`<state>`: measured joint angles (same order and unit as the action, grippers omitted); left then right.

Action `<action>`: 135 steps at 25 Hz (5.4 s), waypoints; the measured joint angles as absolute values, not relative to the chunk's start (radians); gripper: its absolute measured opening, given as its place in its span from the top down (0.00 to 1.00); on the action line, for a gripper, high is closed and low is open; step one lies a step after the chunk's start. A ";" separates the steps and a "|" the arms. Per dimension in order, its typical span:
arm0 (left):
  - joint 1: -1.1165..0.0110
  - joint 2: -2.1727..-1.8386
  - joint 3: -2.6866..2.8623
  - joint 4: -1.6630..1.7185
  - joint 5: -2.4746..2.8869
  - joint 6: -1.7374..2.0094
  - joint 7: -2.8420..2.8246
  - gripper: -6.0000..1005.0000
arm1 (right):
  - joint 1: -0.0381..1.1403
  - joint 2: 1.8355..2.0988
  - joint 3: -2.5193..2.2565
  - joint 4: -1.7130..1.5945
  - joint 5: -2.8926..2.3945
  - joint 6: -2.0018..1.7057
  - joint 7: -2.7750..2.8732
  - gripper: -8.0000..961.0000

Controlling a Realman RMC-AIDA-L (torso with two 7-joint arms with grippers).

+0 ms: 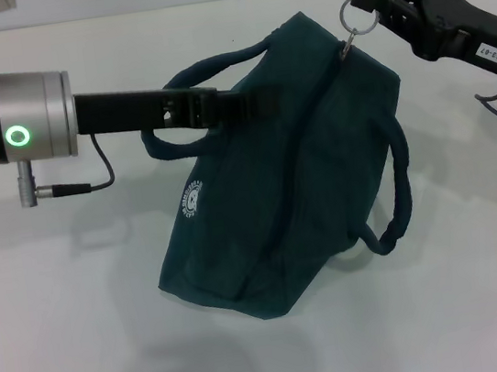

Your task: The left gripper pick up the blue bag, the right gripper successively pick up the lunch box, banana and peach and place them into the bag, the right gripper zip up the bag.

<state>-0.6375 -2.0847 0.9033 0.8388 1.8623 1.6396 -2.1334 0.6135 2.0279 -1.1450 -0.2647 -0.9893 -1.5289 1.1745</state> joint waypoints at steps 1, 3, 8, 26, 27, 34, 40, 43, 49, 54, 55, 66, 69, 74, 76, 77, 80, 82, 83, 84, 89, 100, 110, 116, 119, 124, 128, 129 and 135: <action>-0.635 -2.085 0.906 0.839 1.862 1.646 -2.130 0.95 | 0.614 2.028 -1.146 -0.262 -0.985 -1.532 1.177 0.92; -0.633 -2.085 0.915 0.839 1.860 1.653 -2.129 0.95 | 0.614 2.028 -1.149 -0.254 -0.974 -1.539 1.183 0.92; -0.624 -2.086 0.980 0.838 1.842 1.663 -2.107 0.95 | 0.612 2.024 -1.144 -0.243 -0.950 -1.548 1.195 0.92; -0.616 -2.086 1.031 0.837 1.751 1.764 -1.962 0.95 | 0.598 2.023 -1.145 -0.236 -0.940 -1.491 1.210 0.91; -0.615 -2.086 1.031 0.837 1.743 1.775 -1.949 0.94 | 0.598 2.024 -1.146 -0.236 -0.940 -1.482 1.212 0.91; -0.601 -2.086 1.034 0.839 1.684 1.809 -1.894 0.94 | 0.599 2.026 -1.152 -0.224 -0.943 -1.440 1.234 0.90; -0.593 -2.086 1.034 0.839 1.649 1.827 -1.864 0.93 | 0.606 2.027 -1.153 -0.200 -0.947 -1.426 1.234 0.90; -0.590 -2.086 1.030 0.838 1.636 1.821 -1.855 0.93 | 0.608 2.028 -1.161 -0.197 -0.946 -1.429 1.234 0.90; -0.590 -2.086 1.025 0.836 1.633 1.751 -1.863 0.92 | 0.593 2.028 -1.156 -0.198 -0.921 -1.453 1.237 0.89; -0.595 -2.086 1.024 0.833 1.632 1.693 -1.864 0.91 | 0.572 2.020 -1.155 -0.207 -0.891 -1.455 1.237 0.81; -0.597 -2.086 1.025 0.828 1.632 1.677 -1.865 0.91 | 0.563 2.018 -1.155 -0.212 -0.881 -1.455 1.236 0.79; -0.678 -2.082 1.023 0.676 1.638 1.435 -1.862 0.90 | 0.459 2.003 -1.074 -0.262 -0.862 -1.478 1.238 0.43; -0.687 -2.082 1.024 0.645 1.638 1.374 -1.858 0.89 | 0.444 2.002 -1.057 -0.262 -0.862 -1.485 1.238 0.40; -0.679 -2.085 1.027 0.617 1.638 1.315 -1.834 0.89 | 0.433 2.002 -1.049 -0.262 -0.862 -1.495 1.237 0.39; -0.672 -2.086 1.030 0.616 1.635 1.318 -1.812 0.89 | 0.433 2.003 -1.050 -0.262 -0.862 -1.497 1.237 0.38; -0.666 -2.086 1.030 0.616 1.629 1.321 -1.803 0.88 | 0.433 2.003 -1.050 -0.262 -0.862 -1.498 1.237 0.39; -0.642 -2.088 1.031 0.616 1.582 1.331 -1.773 0.88 | 0.437 2.004 -1.050 -0.262 -0.862 -1.500 1.237 0.39; -0.629 -2.088 1.031 0.619 1.554 1.342 -1.757 0.88 | 0.440 2.004 -1.054 -0.262 -0.866 -1.504 1.237 0.39; -0.623 -2.088 1.030 0.622 1.538 1.353 -1.750 0.84 | 0.441 2.003 -1.057 -0.262 -0.868 -1.507 1.237 0.39; -0.619 -2.087 1.029 0.629 1.523 1.371 -1.747 0.81 | 0.442 2.002 -1.059 -0.262 -0.870 -1.514 1.237 0.39; -0.606 -2.080 1.023 0.690 1.479 1.457 -1.745 0.62 | 0.442 1.997 -1.062 -0.283 -0.906 -1.555 1.216 0.39; -0.488 -2.030 1.008 0.868 1.462 1.694 -1.626 0.18 | 0.453 2.011 -1.065 -0.451 -1.192 -1.729 1.074 0.30; -0.347 -1.999 0.950 0.865 1.503 1.906 -1.468 0.13 | 0.472 2.013 -1.275 -0.537 -1.239 -1.786 1.001 0.09; -0.287 -2.004 0.953 0.853 1.588 1.932 -1.374 0.13 | 0.482 2.020 -1.426 -0.531 -1.241 -1.696 0.978 0.10; -0.284 -2.004 0.953 0.815 1.628 1.936 -1.347 0.13 | 0.486 2.024 -1.486 -0.528 -1.240 -1.637 0.978 0.10; -0.286 -1.991 0.953 0.731 1.667 1.938 -1.269 0.13 | 0.486 2.026 -1.530 -0.512 -1.235 -1.576 0.970 0.10; -0.287 -1.980 0.952 0.693 1.681 1.938 -1.221 0.13 | 0.485 2.027 -1.532 -0.478 -1.230 -1.554 0.957 0.10; -0.287 -1.979 0.952 0.689 1.684 1.938 -1.212 0.13 | 0.485 2.027 -1.532 -0.471 -1.230 -1.553 0.954 0.10; -0.288 -1.977 0.949 0.683 1.689 1.938 -1.201 0.13 | 0.486 2.026 -1.536 -0.460 -1.235 -1.550 0.950 0.10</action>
